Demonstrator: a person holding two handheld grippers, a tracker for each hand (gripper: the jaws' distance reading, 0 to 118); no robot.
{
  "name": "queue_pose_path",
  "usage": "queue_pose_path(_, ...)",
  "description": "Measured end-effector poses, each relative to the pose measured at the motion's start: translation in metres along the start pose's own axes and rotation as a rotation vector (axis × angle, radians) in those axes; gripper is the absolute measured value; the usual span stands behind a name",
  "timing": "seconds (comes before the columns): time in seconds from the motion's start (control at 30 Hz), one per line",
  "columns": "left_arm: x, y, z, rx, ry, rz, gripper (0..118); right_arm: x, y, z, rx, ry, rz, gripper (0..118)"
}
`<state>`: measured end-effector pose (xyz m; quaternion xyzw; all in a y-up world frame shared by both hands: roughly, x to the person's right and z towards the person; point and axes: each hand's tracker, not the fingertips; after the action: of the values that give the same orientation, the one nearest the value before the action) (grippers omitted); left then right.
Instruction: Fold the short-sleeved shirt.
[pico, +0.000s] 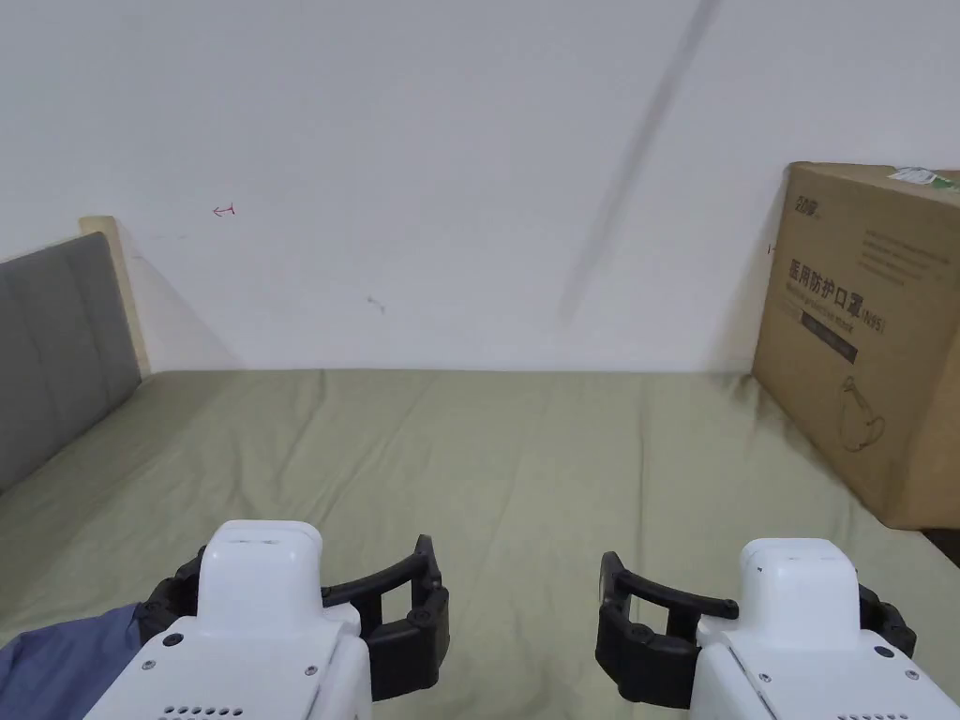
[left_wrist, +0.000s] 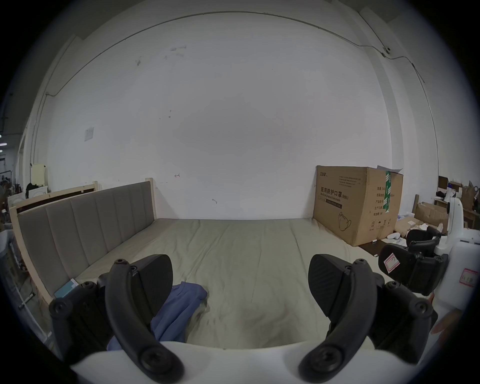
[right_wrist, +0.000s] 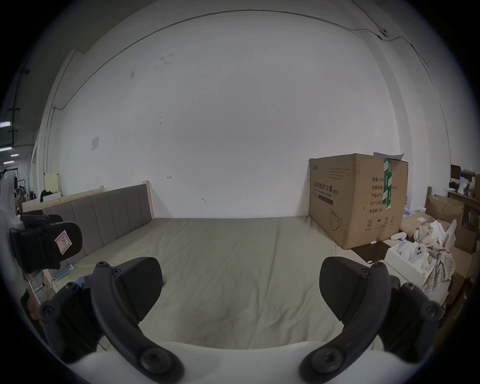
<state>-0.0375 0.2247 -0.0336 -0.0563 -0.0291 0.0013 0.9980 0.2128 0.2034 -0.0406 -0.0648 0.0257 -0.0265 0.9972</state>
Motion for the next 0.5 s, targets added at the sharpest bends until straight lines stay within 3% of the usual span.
queue_pose_path(0.07, -0.001, 0.004, 0.000, 0.010, -0.020, 0.044, 109, -0.003, 0.004, -0.001, 0.010, -0.011, 0.013, 118)
queue_pose_path(0.13, -0.006, 0.006, 0.002, 0.047, -0.050, 0.146, 109, -0.011, 0.010, -0.001, 0.042, -0.041, 0.097, 118)
queue_pose_path(0.2, -0.017, 0.004, 0.004, 0.088, -0.103, 0.344, 109, -0.025, 0.014, -0.002, 0.068, -0.051, 0.203, 118)
queue_pose_path(0.27, -0.034, -0.004, 0.003, 0.117, -0.159, 0.618, 109, -0.043, 0.012, -0.005, 0.062, -0.074, 0.388, 118)
queue_pose_path(0.37, -0.059, -0.024, -0.004, 0.085, -0.223, 0.947, 109, -0.076, -0.004, -0.012, 0.012, -0.144, 0.827, 118)
queue_pose_path(0.43, -0.071, -0.037, -0.006, 0.079, -0.204, 1.037, 109, -0.090, -0.024, -0.011, 0.045, -0.169, 1.112, 118)
queue_pose_path(0.47, -0.073, -0.042, -0.008, 0.083, -0.164, 1.070, 109, -0.096, -0.033, -0.011, 0.056, -0.188, 1.199, 118)
queue_pose_path(0.5, -0.074, -0.043, -0.008, 0.079, -0.114, 1.063, 109, -0.098, -0.038, -0.013, 0.048, -0.199, 1.203, 118)
